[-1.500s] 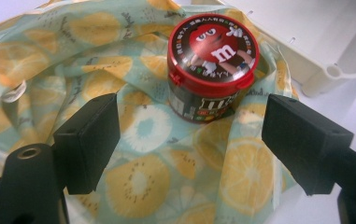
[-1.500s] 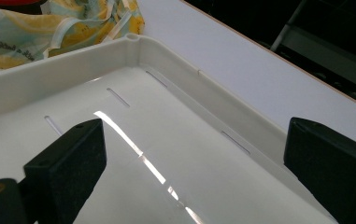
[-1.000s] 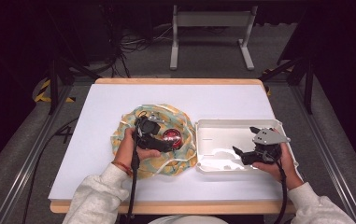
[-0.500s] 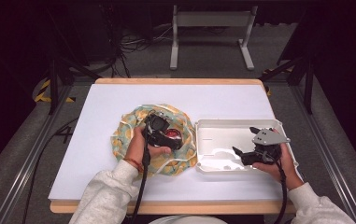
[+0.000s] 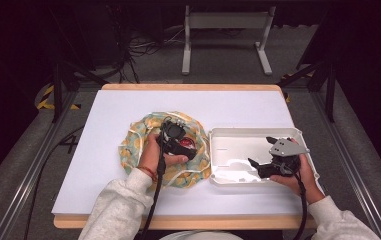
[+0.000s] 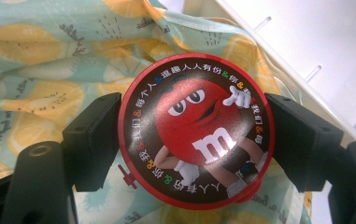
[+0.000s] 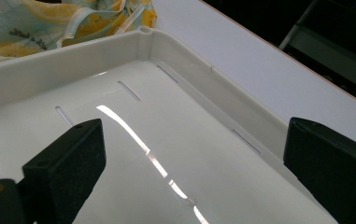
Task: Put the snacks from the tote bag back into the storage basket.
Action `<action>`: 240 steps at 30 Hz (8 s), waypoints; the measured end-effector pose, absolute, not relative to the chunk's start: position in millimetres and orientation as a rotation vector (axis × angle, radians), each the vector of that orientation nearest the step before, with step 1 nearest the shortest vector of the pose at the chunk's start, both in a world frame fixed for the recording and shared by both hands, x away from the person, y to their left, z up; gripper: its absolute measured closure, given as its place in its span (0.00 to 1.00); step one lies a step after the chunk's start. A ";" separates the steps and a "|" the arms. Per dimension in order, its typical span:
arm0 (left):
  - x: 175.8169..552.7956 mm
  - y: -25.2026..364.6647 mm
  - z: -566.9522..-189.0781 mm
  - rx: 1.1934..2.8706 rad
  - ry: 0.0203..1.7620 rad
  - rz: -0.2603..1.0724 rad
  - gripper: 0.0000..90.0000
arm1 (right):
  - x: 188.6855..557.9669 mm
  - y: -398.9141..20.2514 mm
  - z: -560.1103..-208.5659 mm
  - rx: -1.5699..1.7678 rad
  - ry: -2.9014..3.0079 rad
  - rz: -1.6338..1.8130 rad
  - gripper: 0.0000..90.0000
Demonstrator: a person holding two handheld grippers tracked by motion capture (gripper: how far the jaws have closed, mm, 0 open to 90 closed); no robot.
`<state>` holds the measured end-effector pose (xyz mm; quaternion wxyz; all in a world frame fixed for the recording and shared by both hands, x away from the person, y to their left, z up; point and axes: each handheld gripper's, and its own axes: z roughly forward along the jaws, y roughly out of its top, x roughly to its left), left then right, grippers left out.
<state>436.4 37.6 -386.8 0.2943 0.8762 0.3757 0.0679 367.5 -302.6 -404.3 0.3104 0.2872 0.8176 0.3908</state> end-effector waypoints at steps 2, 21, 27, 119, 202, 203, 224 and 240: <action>435.8 37.7 -386.9 2.339 0.985 0.193 0.27 | 367.3 -302.5 -404.4 0.757 2.159 1.031 0.07; 434.9 43.5 -381.5 2.332 0.983 0.239 0.28 | 367.8 -304.6 -403.9 0.763 2.150 1.031 0.07; 435.9 50.7 -376.6 2.301 0.998 0.235 0.28 | 367.9 -304.6 -403.7 0.765 2.141 1.023 0.07; 439.2 -83.4 -360.5 2.397 0.775 0.109 0.28 | 367.0 -311.4 -401.1 0.799 2.109 1.010 0.07; 423.7 -20.4 -333.5 2.364 0.700 0.340 0.17 | 367.2 -308.7 -404.2 0.788 2.142 1.001 0.07; 423.7 -18.0 -334.6 2.368 0.697 0.349 0.16 | 367.2 -308.7 -404.1 0.787 2.142 1.002 0.07; 414.1 31.5 -346.3 2.352 0.614 0.376 0.08 | 367.1 -307.3 -404.4 0.780 2.163 1.001 0.07; 406.9 67.5 -353.0 2.334 0.596 0.437 0.09 | 366.8 -305.9 -404.0 0.776 2.176 1.009 0.07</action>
